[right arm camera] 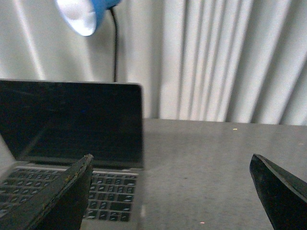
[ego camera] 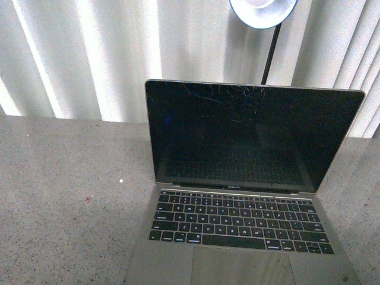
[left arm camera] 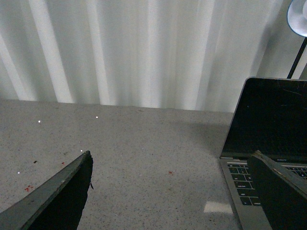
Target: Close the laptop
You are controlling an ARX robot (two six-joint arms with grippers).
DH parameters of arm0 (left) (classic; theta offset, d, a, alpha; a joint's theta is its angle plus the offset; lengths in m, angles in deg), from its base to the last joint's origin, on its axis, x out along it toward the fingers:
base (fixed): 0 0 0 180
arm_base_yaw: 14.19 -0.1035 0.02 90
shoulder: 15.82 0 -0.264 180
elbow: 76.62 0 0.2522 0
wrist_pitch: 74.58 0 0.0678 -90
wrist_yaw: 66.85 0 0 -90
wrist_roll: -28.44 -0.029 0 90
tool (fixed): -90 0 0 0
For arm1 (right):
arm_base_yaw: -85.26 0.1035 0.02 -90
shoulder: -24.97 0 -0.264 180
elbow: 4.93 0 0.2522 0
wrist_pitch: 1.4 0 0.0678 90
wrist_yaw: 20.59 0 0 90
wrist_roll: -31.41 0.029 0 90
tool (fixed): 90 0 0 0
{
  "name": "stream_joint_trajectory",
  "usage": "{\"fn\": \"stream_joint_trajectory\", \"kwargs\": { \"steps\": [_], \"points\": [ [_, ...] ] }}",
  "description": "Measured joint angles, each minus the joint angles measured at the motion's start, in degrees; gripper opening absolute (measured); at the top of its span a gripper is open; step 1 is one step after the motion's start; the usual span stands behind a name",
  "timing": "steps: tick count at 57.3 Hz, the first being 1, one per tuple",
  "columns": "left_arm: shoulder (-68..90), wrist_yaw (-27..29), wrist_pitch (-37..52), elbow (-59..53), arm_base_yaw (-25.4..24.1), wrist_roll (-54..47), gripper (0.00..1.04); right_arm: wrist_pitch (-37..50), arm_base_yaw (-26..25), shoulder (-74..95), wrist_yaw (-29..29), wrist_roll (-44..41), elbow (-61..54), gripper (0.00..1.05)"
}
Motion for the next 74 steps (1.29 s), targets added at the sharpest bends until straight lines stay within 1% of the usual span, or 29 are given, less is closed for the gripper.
{"fn": "stream_joint_trajectory", "kwargs": {
  "steps": [1, 2, 3, 4, 6, 7, 10, 13, 16, 20, 21, 22, 24, 25, 28, 29, 33, 37, 41, 44, 50, 56, 62, 66, 74],
  "points": [
    [0.79, 2.27, -1.05, 0.31, 0.81, 0.59, 0.98, 2.51, 1.66, 0.37, 5.57, -1.18, -0.09, 0.97],
    [2.73, 9.05, -5.55, 1.77, 2.78, 1.55, 0.98, 4.83, 2.93, 0.85, 9.81, -1.64, -0.09, 0.97],
    [5.57, 15.30, -10.10, 3.48, 4.72, 3.08, 0.98, 8.04, 3.96, 1.64, 15.26, -2.36, -0.09, 0.97],
    [7.72, 19.28, -12.66, 4.46, 5.40, 3.69, 0.98, 9.70, 4.42, 2.16, 17.77, -2.58, -0.09, 0.97],
    [9.84, 23.80, -14.91, 5.31, 5.92, 4.07, 0.98, 11.78, 4.24, 2.75, 19.54, -2.91, -0.11, 0.97],
    [10.91, 24.76, -15.41, 5.38, 5.75, 4.33, 0.98, 13.16, 3.76, 3.28, 19.71, -3.13, -0.11, 0.97],
    [11.80, 24.33, -15.28, 5.38, 4.46, 4.50, 0.98, 15.91, 1.90, 5.33, 18.03, -3.30, -0.11, 0.97],
    [12.37, 22.43, -13.42, 5.75, 1.86, 4.48, 0.98, 18.91, -0.92, 8.57, 14.86, -3.17, -0.11, 0.97],
    [14.01, 18.58, -9.84, 6.34, -1.62, 4.37, 0.98, 25.24, -5.42, 14.47, 9.57, -3.04, -0.11, 0.97],
    [18.58, 13.79, -3.50, 6.38, -5.09, 4.13, 0.98, 32.92, -9.60, 22.03, 4.70, -2.45, -0.07, 0.97],
    [19.34, 13.07, -2.56, 6.38, -5.42, 4.15, 0.98, 35.41, -10.84, 24.68, 3.26, -2.34, -0.04, 0.97],
    [21.00, 11.69, -0.55, 6.47, -6.03, 4.13, 0.98, 36.72, -11.43, 26.03, 2.54, -2.25, -0.02, 0.97],
    [24.72, 9.22, 3.87, 6.71, -6.73, 3.91, 0.98, 42.12, -13.77, 31.95, -0.42, -2.10, 0.07, 0.97],
    [25.73, 8.90, 5.05, 6.84, -6.86, 3.87, 0.98, 44.81, -14.86, 35.12, -1.90, -1.97, 0.22, 0.97],
    [32.44, 4.85, 12.52, 8.15, -7.23, 3.54, 0.98, 50.82, -17.33, 43.32, -5.40, -2.01, 1.55, 0.97],
    [33.66, 4.20, 13.81, 8.44, -7.26, 3.39, 0.98, 52.87, -18.14, 46.60, -6.69, -2.08, 2.56, 0.97],
    [43.82, -0.61, 23.54, 11.89, -6.86, 2.43, 0.98, 57.09, -20.39, 57.44, -11.15, -2.14, 7.54, 0.97],
    [52.85, -5.07, 29.66, 15.93, -6.05, 0.44, 0.98, 56.08, -21.86, 65.94, -14.84, -2.40, 13.79, 0.97],
    [60.96, -8.39, 31.74, 20.72, -5.35, -1.44, 0.98, 53.90, -22.80, 72.70, -17.29, -3.13, 20.22, 0.97],
    [66.05, -9.77, 31.41, 24.59, -4.68, -3.43, 0.98, 50.97, -23.23, 76.39, -19.28, -3.91, 25.07, 0.97],
    [74.77, -13.38, 27.54, 33.27, -3.41, -8.59, 0.98, 45.18, -23.58, 81.59, -22.99, -7.17, 34.88, 0.97],
    [80.35, -15.32, 23.15, 41.03, -2.40, -13.42, 0.98, 40.33, -23.58, 84.39, -25.70, -11.93, 42.56, 0.97],
    [85.42, -16.06, 18.75, 48.74, -1.88, -17.77, 0.98, 34.60, -23.54, 86.73, -30.64, -17.81, 49.53, 0.97],
    [89.33, -17.27, 14.25, 54.77, -1.73, -21.66, 0.98, 31.26, -23.61, 88.48, -33.59, -21.68, 53.16, 0.97],
    [94.95, -16.55, 7.21, 64.19, -0.61, -29.70, 0.98, 24.55, -23.74, 92.11, -38.93, -32.13, 58.47, 0.97]
  ]
}}
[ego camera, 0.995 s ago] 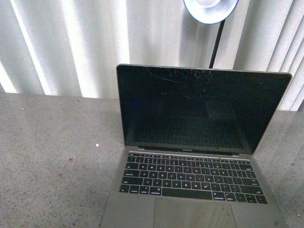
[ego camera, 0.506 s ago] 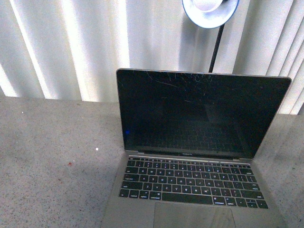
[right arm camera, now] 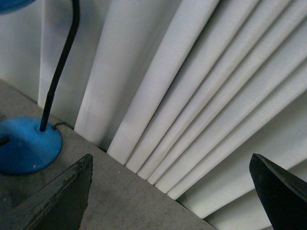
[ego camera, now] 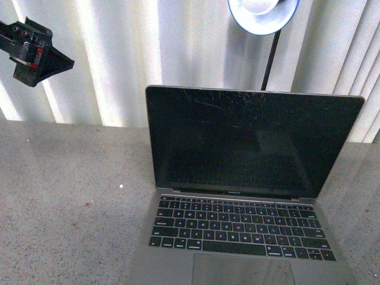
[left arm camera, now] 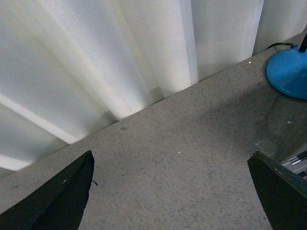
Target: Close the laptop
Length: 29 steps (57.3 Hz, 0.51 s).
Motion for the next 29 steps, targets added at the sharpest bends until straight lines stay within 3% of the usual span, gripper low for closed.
{"fn": "stream_joint_trajectory", "kwargs": {
  "steps": [14, 29],
  "points": [
    [5.55, -0.17, -8.31, 13.09, 3.89, -10.69, 0.98, -9.75, 0.70, 4.59, -3.13, -14.38, 6.36, 0.97],
    [10.82, -0.02, -14.25, 20.83, 6.78, -17.40, 0.98, -14.32, 3.82, 9.46, -4.68, -20.74, 12.55, 0.97]
  ]
}}
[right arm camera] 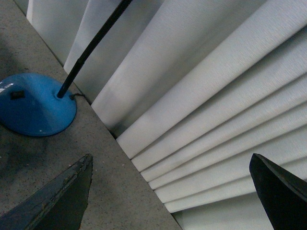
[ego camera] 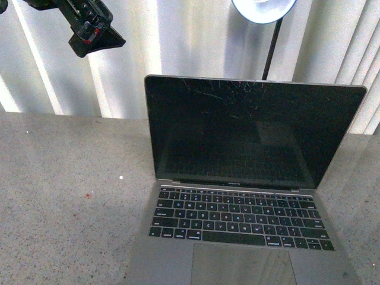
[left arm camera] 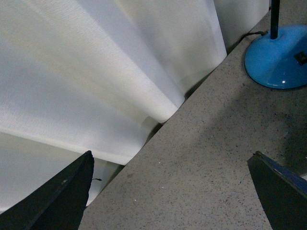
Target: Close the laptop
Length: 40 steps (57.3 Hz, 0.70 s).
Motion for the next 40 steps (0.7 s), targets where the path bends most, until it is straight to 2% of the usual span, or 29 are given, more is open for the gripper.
{"fn": "stream_joint_trajectory", "kwargs": {
  "steps": [25, 29, 40],
  "points": [
    [4.44, 0.57, -0.90, 3.69, 2.03, -5.38, 0.98, -3.98, 6.23, 6.16, 3.39, -8.28, 5.99, 0.96],
    [4.63, -0.02, -0.90, 3.69, 2.16, -5.88, 0.96, -3.17, 7.15, 6.45, 3.78, -8.35, 6.03, 0.84],
    [4.66, -0.55, -1.18, 3.67, 2.29, -6.49, 0.64, -2.91, 9.27, 6.47, 4.13, -9.03, 6.03, 0.51]
  ]
}}
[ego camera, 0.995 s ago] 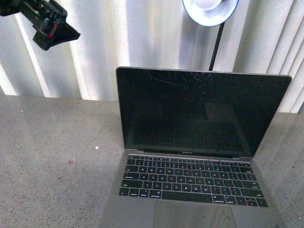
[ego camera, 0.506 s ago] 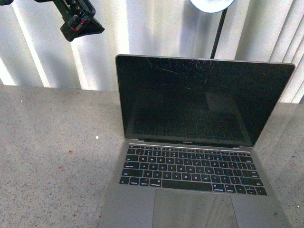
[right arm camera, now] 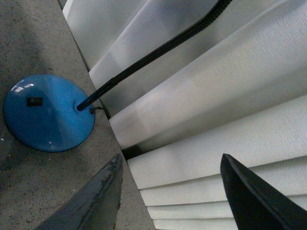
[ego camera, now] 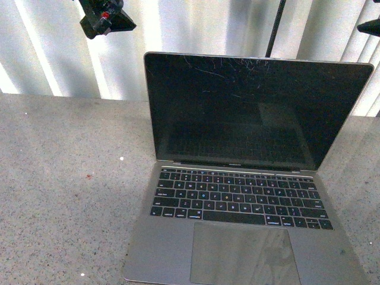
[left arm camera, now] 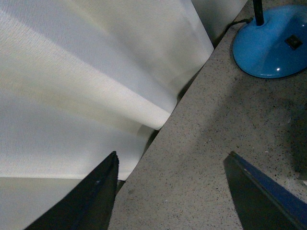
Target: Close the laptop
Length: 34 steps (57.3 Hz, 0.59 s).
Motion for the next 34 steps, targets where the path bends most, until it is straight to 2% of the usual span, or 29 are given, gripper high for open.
{"fn": "stream_joint_trajectory", "kwargs": {
  "steps": [16, 19, 34],
  "points": [
    [0.00, -1.53, -2.56, -0.13, 0.44, -2.14, 0.14, 0.02, 1.55, -0.63, -0.02, -0.63, -1.05, 0.03],
    [0.00, -1.62, -2.62, -0.50, 0.63, -2.51, 0.05, 0.04, 1.68, -0.72, -0.02, -0.87, -1.25, 0.03],
    [0.00, -1.68, -3.10, -2.49, 1.49, -4.04, 0.04, -0.02, 2.05, -0.94, -0.02, -1.09, -2.16, 0.03]
  ]
}}
